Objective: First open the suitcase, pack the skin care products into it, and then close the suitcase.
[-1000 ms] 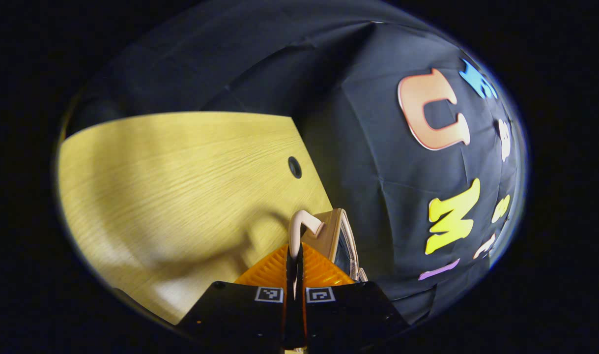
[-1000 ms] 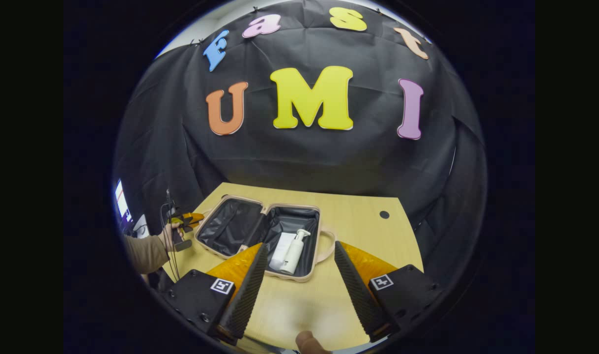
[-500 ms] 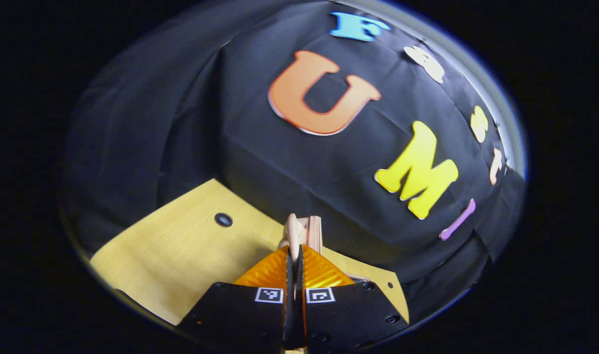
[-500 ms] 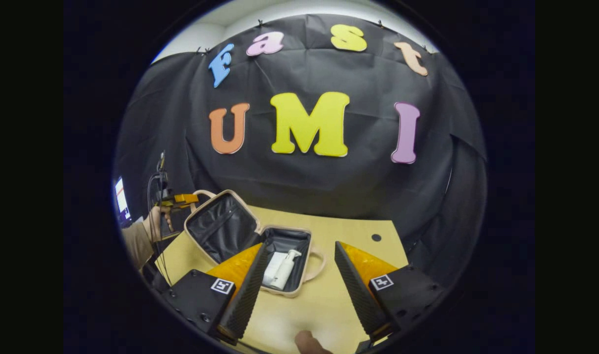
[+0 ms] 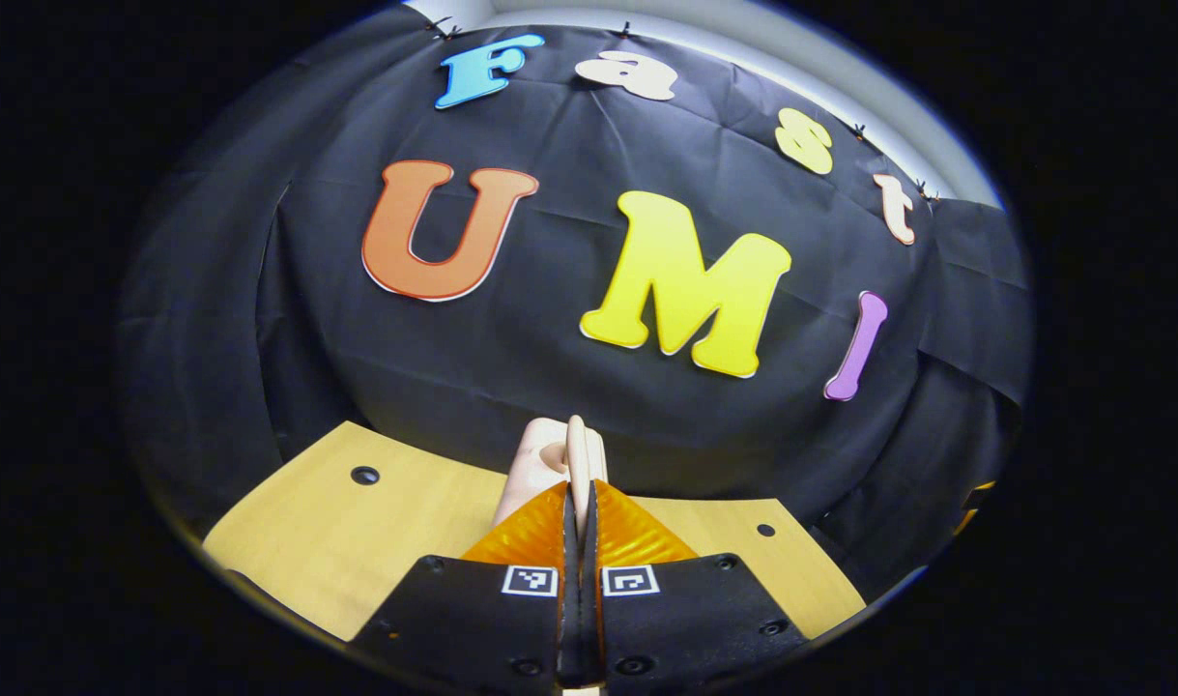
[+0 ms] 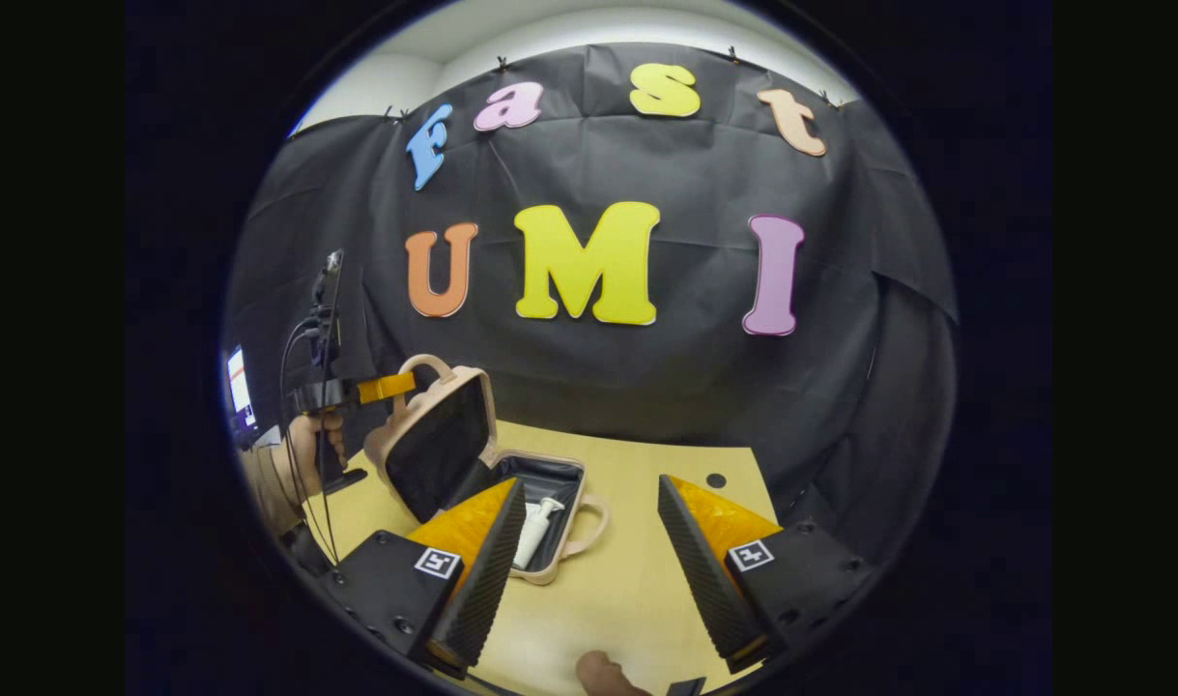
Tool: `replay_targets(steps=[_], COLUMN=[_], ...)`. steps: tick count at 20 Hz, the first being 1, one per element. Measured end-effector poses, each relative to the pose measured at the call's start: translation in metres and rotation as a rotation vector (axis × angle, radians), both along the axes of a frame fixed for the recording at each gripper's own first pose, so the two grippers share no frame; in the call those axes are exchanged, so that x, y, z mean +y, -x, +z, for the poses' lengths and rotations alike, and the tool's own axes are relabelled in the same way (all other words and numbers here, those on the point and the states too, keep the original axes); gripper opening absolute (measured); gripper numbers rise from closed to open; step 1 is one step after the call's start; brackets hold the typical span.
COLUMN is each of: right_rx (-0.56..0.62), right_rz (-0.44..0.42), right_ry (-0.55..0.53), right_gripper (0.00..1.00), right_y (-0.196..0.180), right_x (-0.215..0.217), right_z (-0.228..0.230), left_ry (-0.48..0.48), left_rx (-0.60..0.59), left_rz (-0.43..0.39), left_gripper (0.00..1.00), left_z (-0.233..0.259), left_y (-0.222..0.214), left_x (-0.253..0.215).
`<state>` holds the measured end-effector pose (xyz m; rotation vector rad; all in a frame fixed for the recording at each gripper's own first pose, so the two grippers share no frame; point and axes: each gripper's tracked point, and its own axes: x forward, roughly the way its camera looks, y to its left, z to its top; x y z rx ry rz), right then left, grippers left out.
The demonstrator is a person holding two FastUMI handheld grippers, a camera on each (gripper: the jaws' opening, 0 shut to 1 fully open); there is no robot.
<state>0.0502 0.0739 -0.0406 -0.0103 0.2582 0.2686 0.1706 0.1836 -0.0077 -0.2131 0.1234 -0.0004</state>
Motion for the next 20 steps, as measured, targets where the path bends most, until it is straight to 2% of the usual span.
replay_targets(steps=[5, 8, 11, 20], right_rx=[-0.041, -0.03, 0.012, 0.12], right_rz=[-0.05, -0.07, -0.083, -0.169], right_ry=[0.035, 0.062, 0.041, -0.012], right_gripper=[0.82, 0.81, 0.8, 0.8], right_y=[0.004, 0.006, 0.008, 0.002], right_x=[-0.055, -0.09, -0.12, -0.209], right_z=[0.004, -0.01, -0.026, -0.071], left_ry=[-0.063, -0.108, -0.169, -0.342], left_rx=[0.051, 0.119, 0.176, 0.38], left_rz=[-0.087, -0.121, -0.136, -0.153], left_gripper=[0.03, 0.03, 0.03, 0.04], left_z=[-0.033, -0.072, -0.108, -0.211], left_y=[-0.01, -0.018, -0.031, -0.047], left_x=[-0.098, -0.142, -0.179, -0.223])
